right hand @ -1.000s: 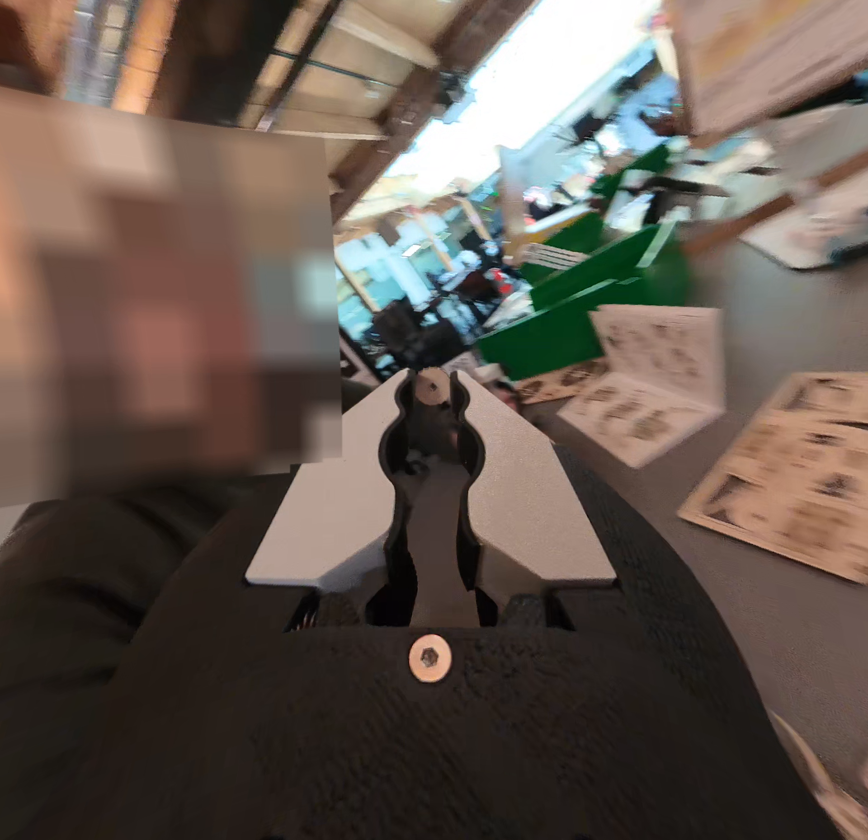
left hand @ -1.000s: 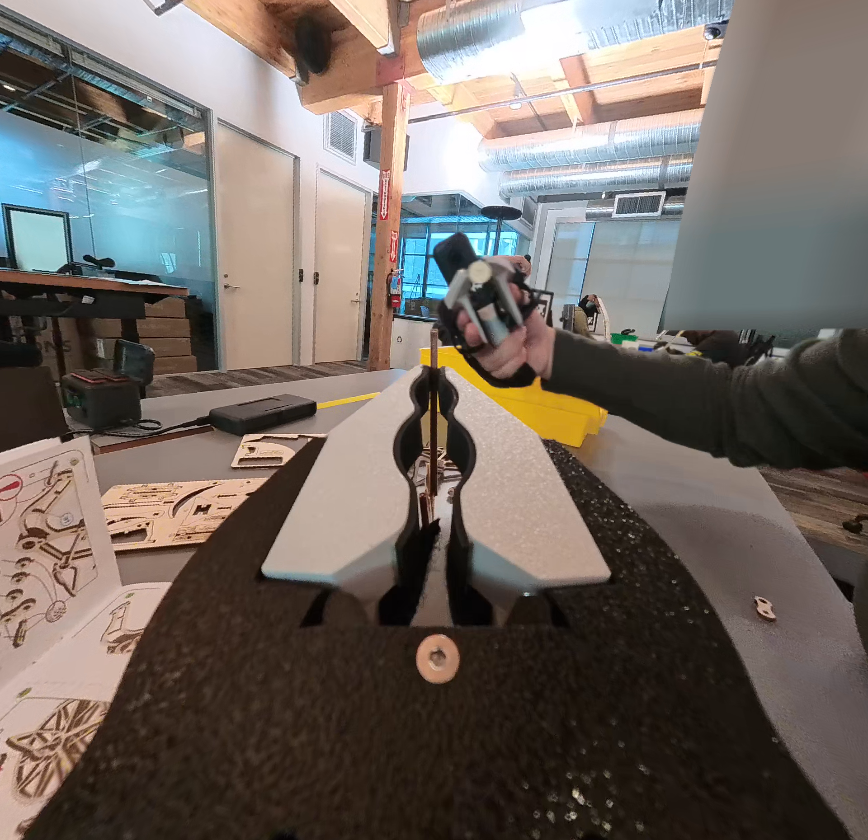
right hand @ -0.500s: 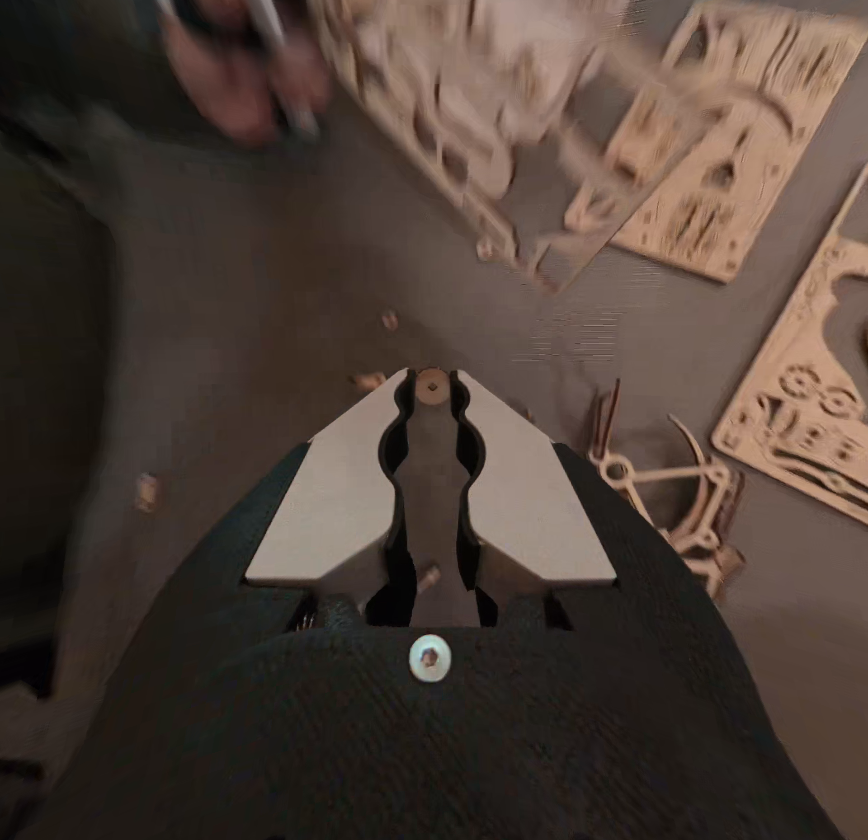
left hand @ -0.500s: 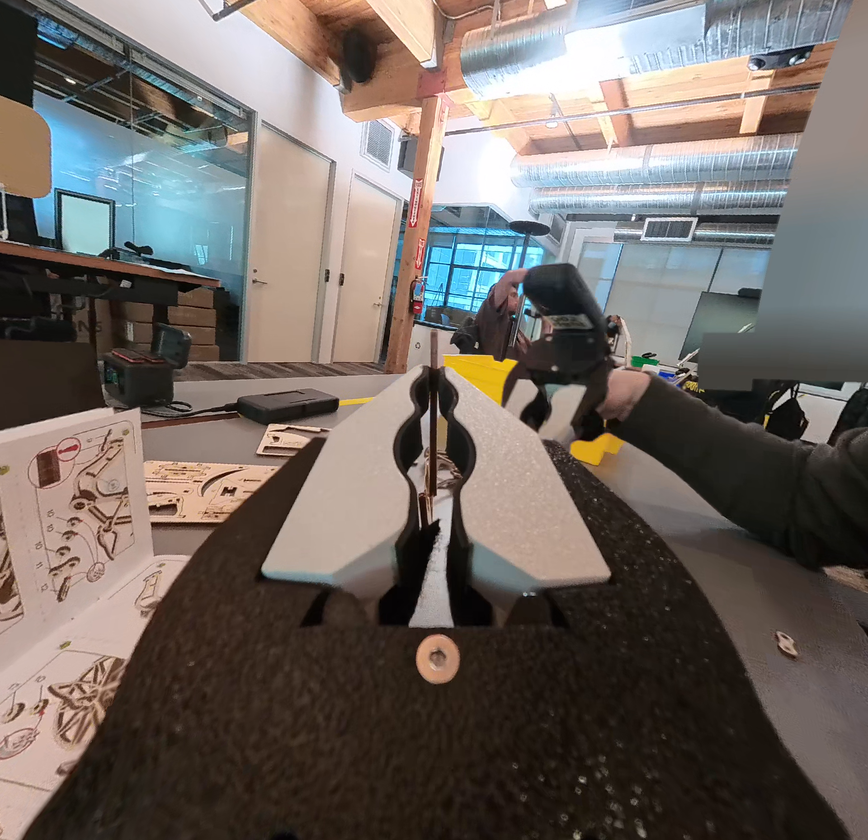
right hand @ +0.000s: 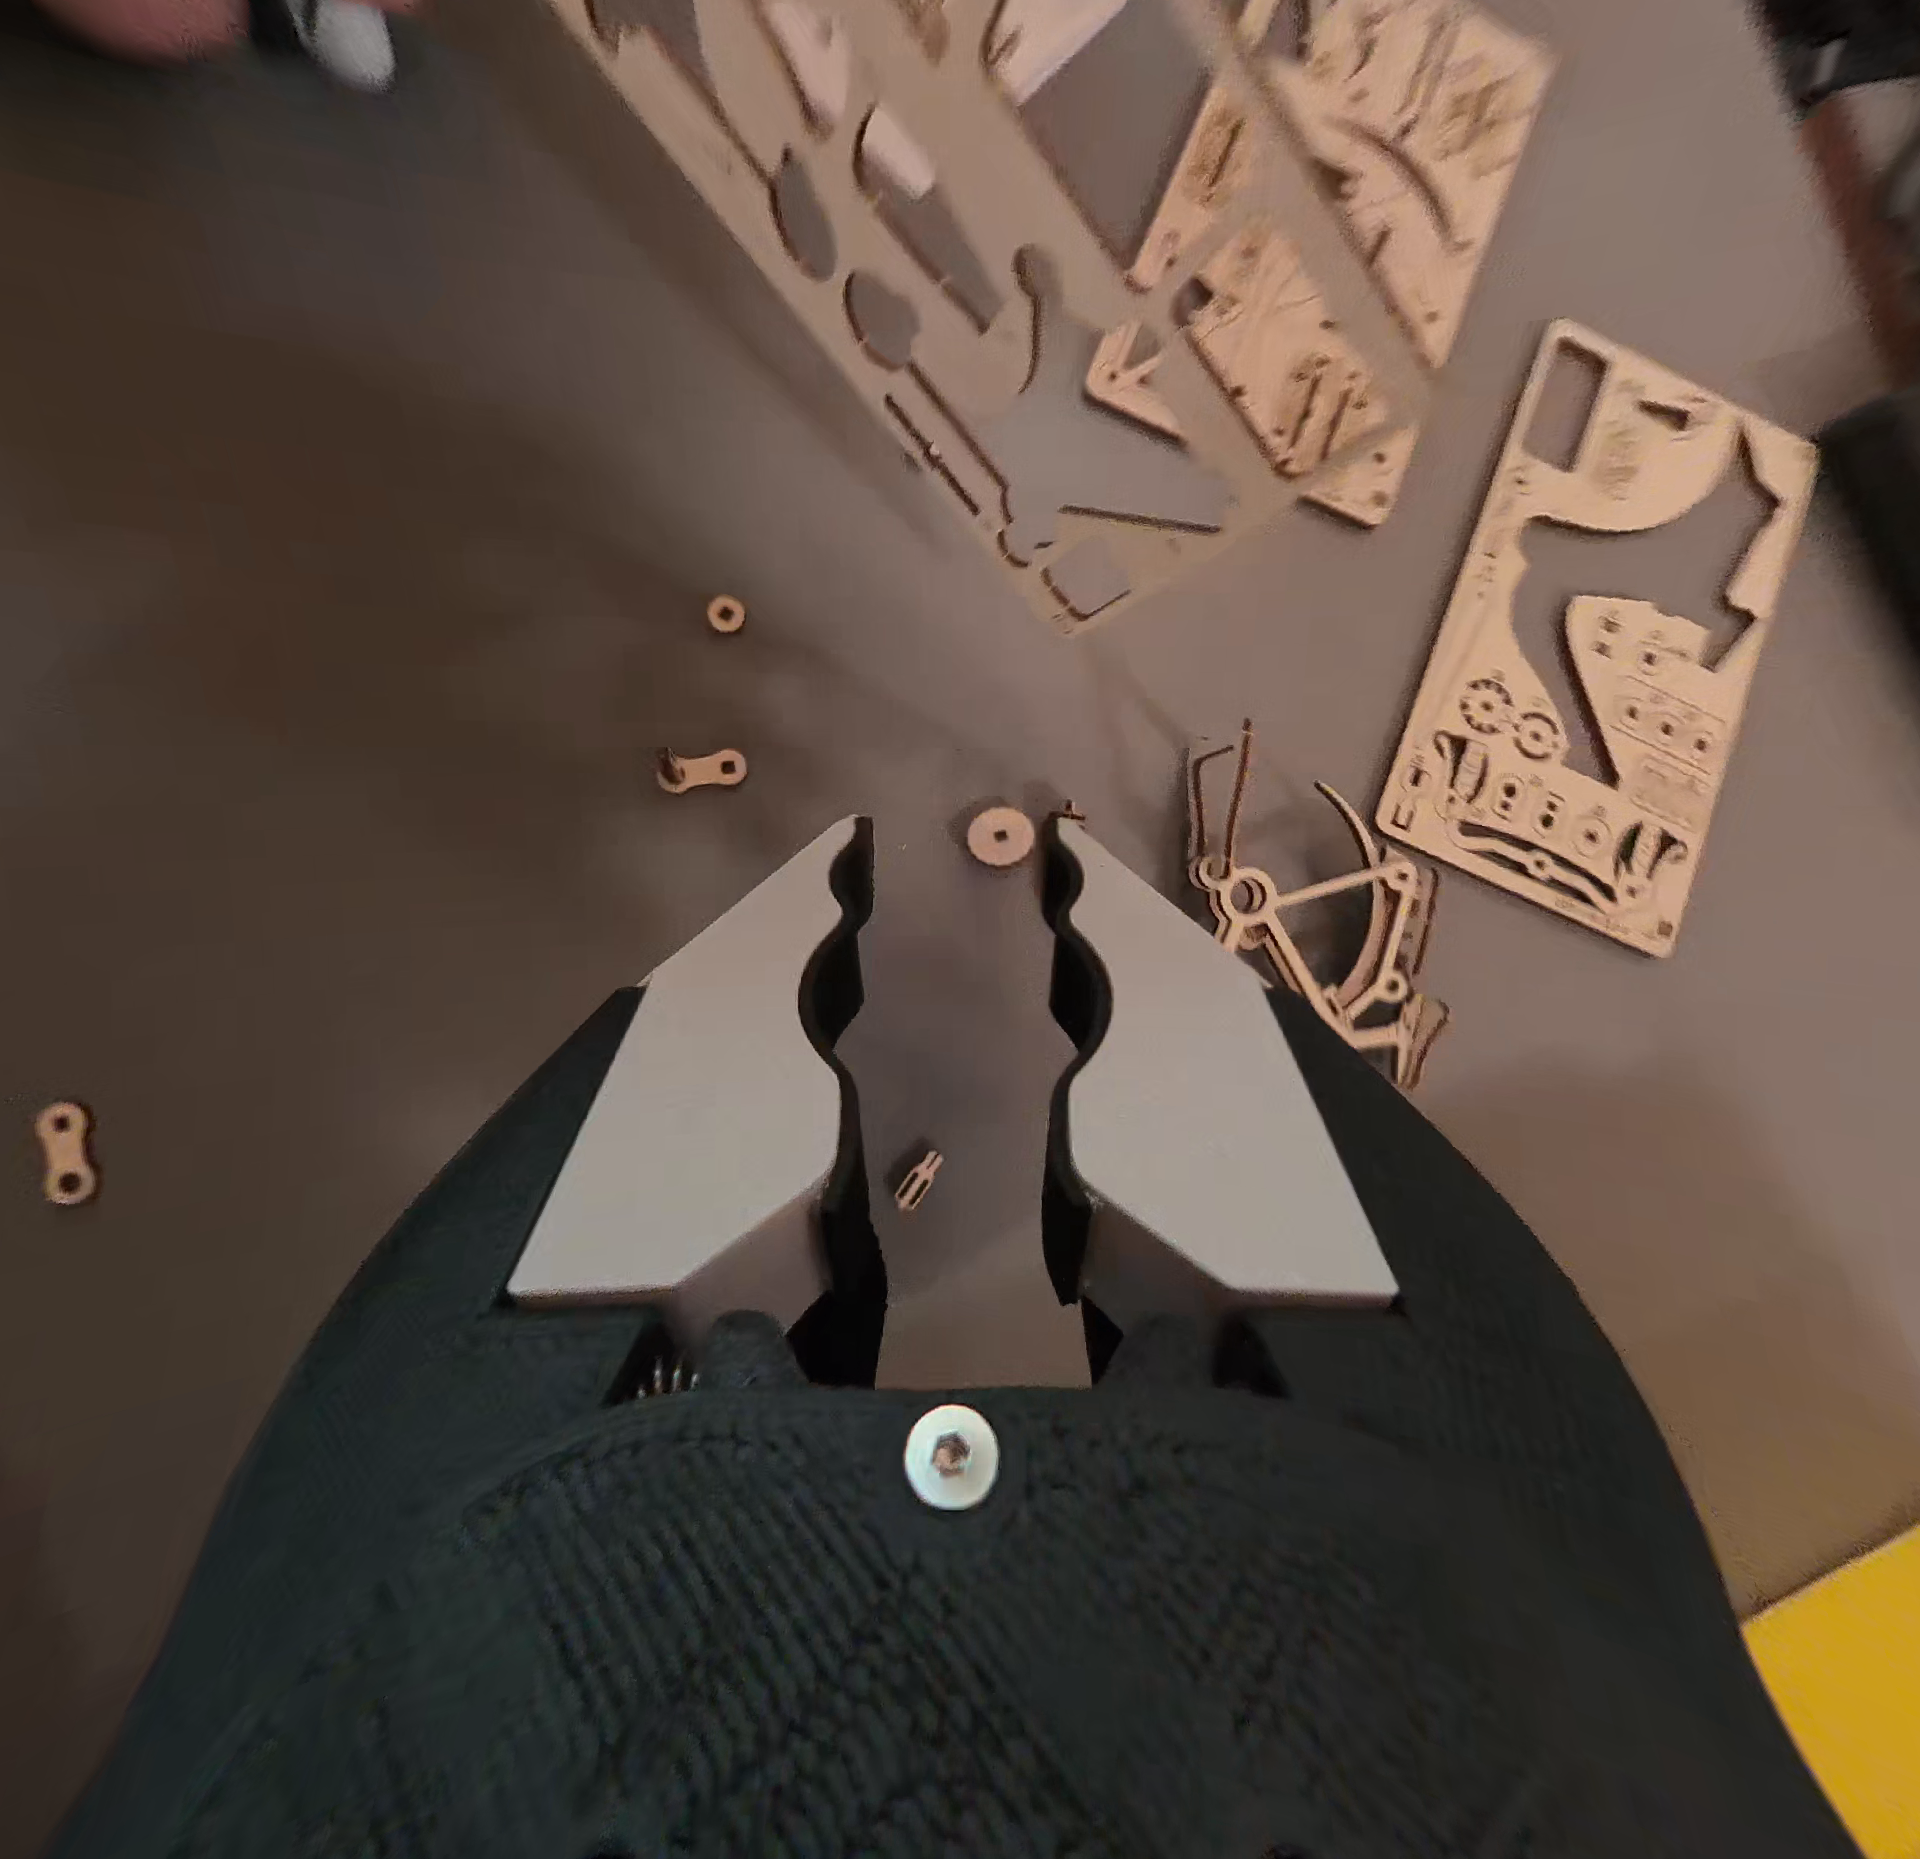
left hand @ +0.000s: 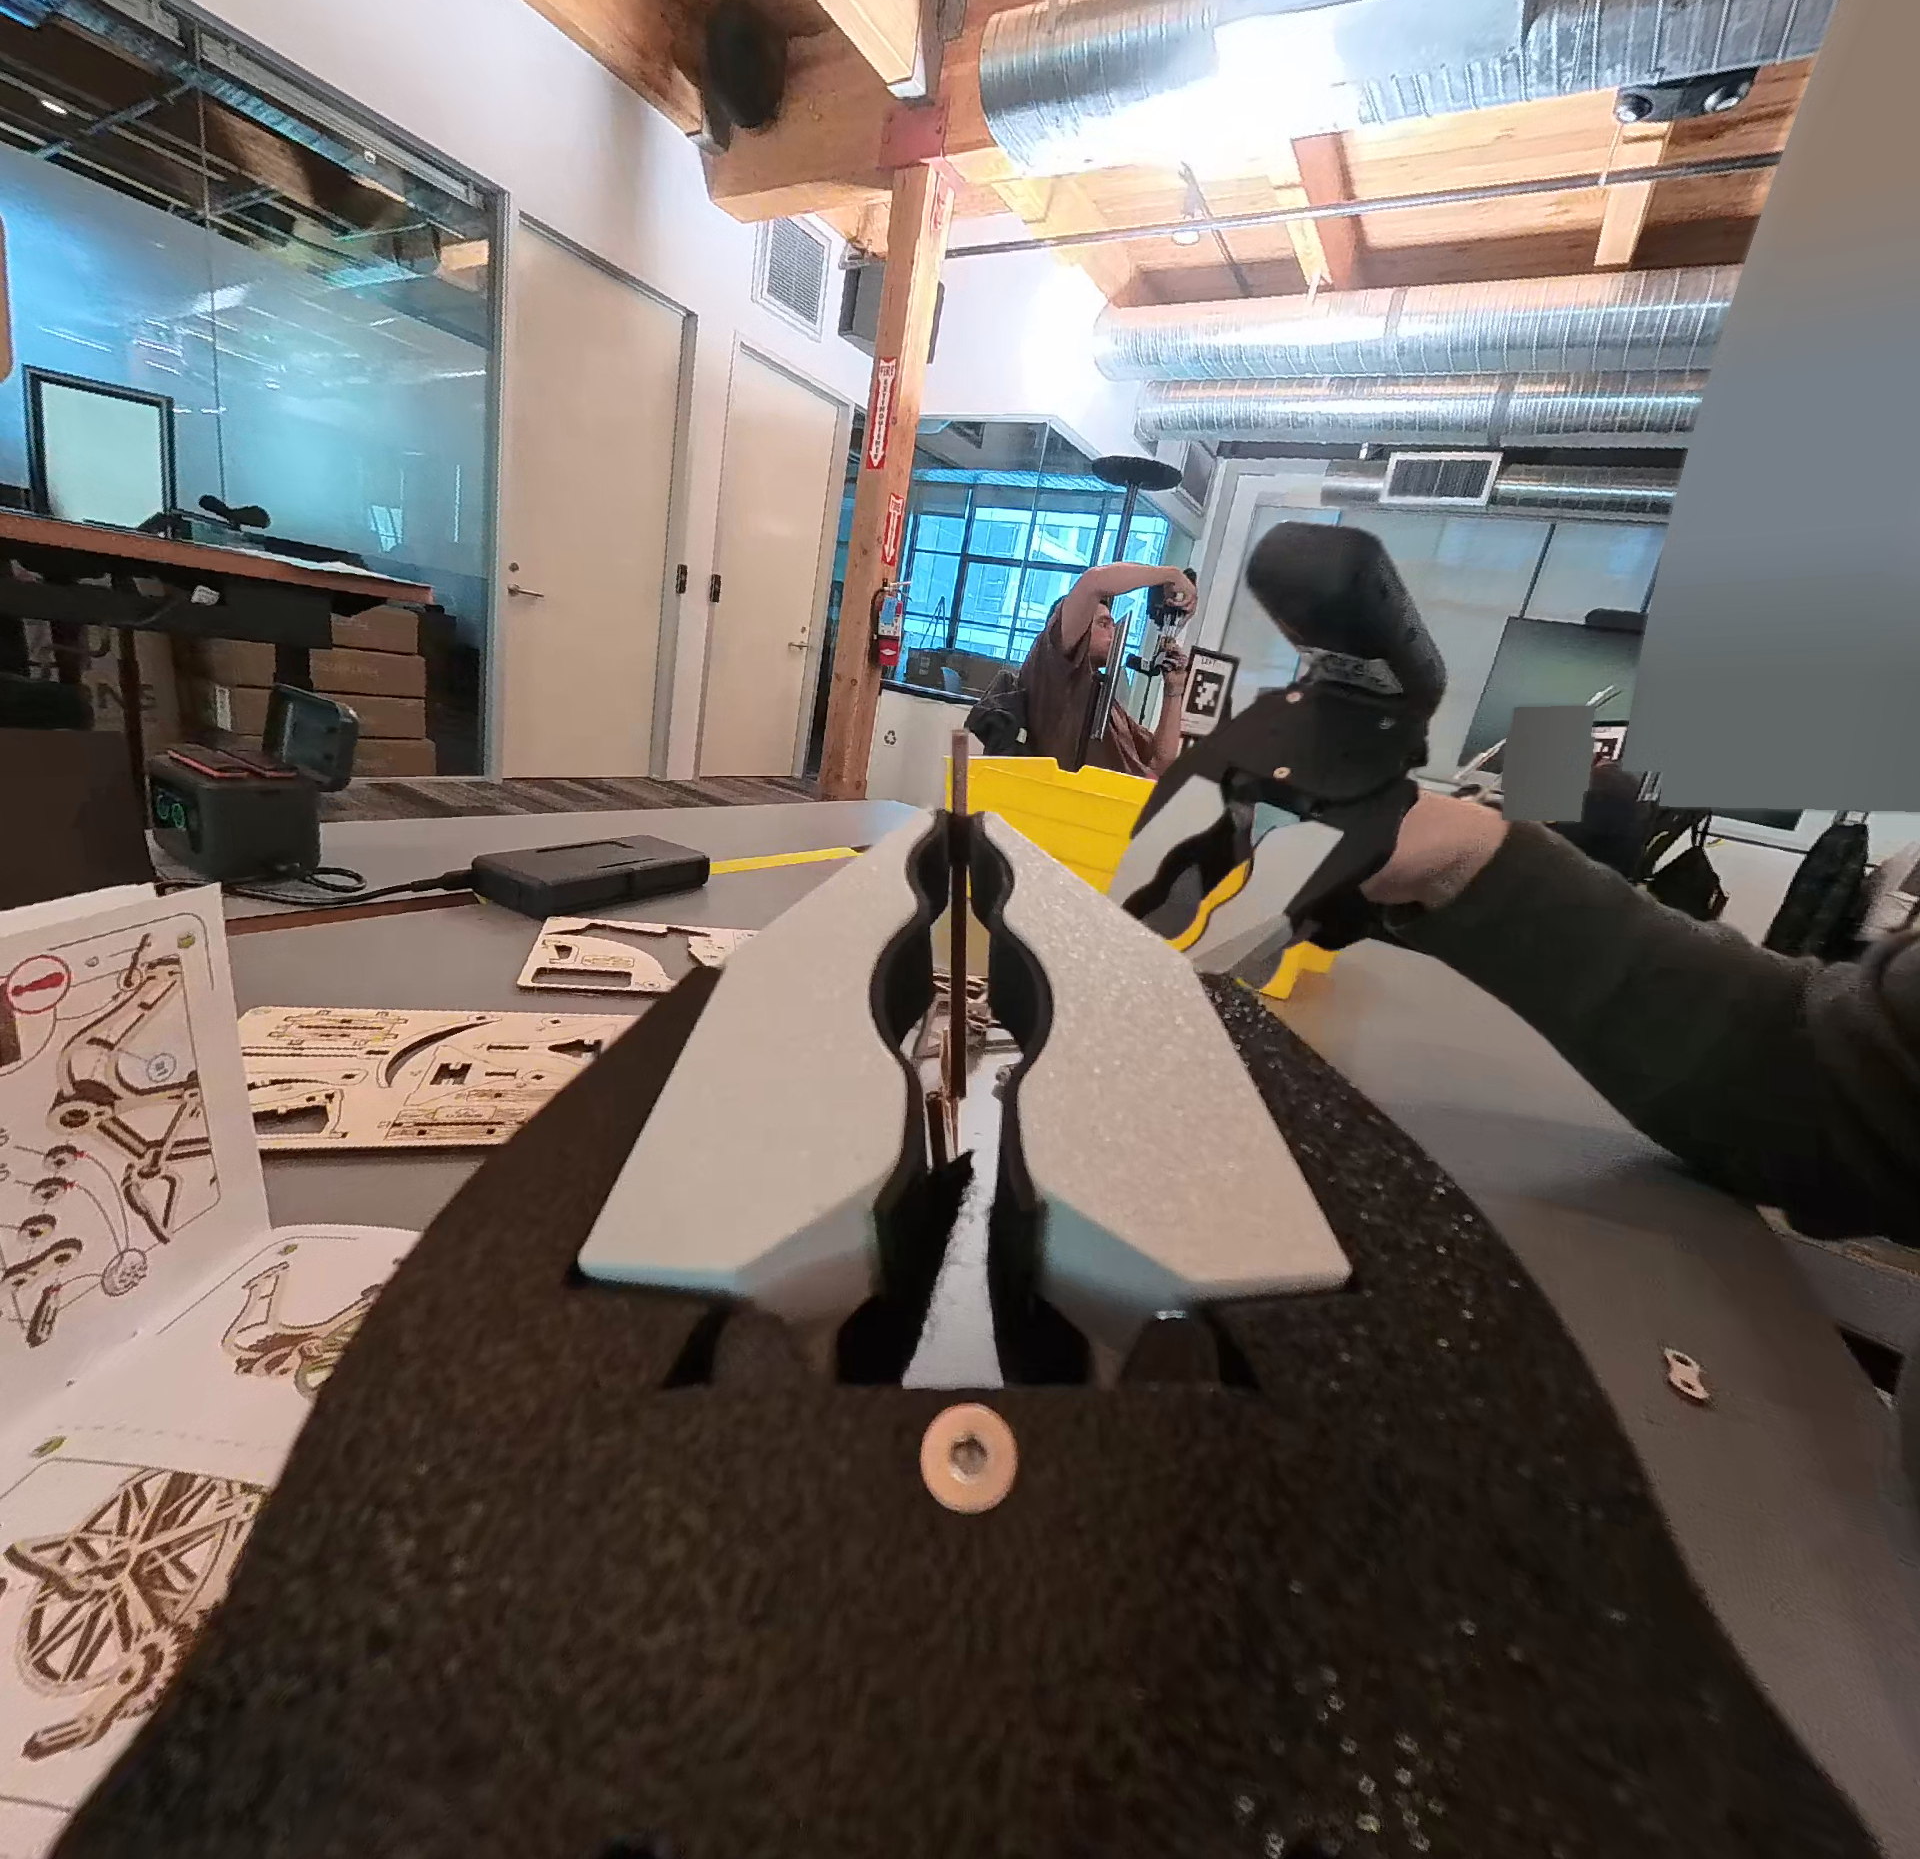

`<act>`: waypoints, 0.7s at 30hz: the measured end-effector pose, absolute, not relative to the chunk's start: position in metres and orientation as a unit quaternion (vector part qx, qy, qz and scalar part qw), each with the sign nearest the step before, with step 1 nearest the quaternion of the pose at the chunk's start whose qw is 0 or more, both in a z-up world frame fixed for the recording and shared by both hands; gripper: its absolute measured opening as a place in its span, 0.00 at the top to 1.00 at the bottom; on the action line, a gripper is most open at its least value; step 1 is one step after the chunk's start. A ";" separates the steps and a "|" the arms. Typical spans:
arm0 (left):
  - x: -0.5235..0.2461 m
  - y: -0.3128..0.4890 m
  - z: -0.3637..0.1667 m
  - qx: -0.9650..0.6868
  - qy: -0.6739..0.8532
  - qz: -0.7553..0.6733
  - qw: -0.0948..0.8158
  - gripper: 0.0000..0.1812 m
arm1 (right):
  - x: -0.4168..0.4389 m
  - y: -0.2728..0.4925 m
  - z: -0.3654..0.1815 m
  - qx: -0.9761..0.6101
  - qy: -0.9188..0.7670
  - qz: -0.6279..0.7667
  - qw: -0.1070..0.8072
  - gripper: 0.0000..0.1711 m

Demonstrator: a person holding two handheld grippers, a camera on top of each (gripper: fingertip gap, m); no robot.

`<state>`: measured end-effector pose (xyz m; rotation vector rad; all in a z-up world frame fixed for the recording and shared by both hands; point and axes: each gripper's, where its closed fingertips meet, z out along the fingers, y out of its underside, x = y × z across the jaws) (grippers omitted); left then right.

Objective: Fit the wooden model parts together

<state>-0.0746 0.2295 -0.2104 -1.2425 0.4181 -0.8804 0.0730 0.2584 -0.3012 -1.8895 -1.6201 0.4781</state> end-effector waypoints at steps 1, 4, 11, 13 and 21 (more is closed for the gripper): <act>-0.074 0.229 -0.211 -0.559 0.188 -0.396 0.704 1.00 | 0.077 0.258 -0.297 -0.715 -0.594 0.191 0.315 0.82; -0.074 0.229 -0.210 -0.557 0.191 -0.394 0.705 1.00 | 0.084 0.267 -0.283 -0.698 -0.543 0.200 0.423 0.81; -0.030 0.192 -0.214 -0.520 0.305 -0.440 0.666 1.00 | 0.104 0.274 -0.213 -0.502 -0.412 0.145 0.747 0.89; -0.021 0.183 -0.216 -0.510 0.340 -0.422 0.668 1.00 | 0.106 0.270 -0.212 -0.464 -0.420 0.099 0.774 0.91; -0.025 0.186 -0.216 -0.509 0.331 -0.412 0.679 1.00 | 0.102 0.269 -0.221 -0.434 -0.439 0.046 0.786 0.94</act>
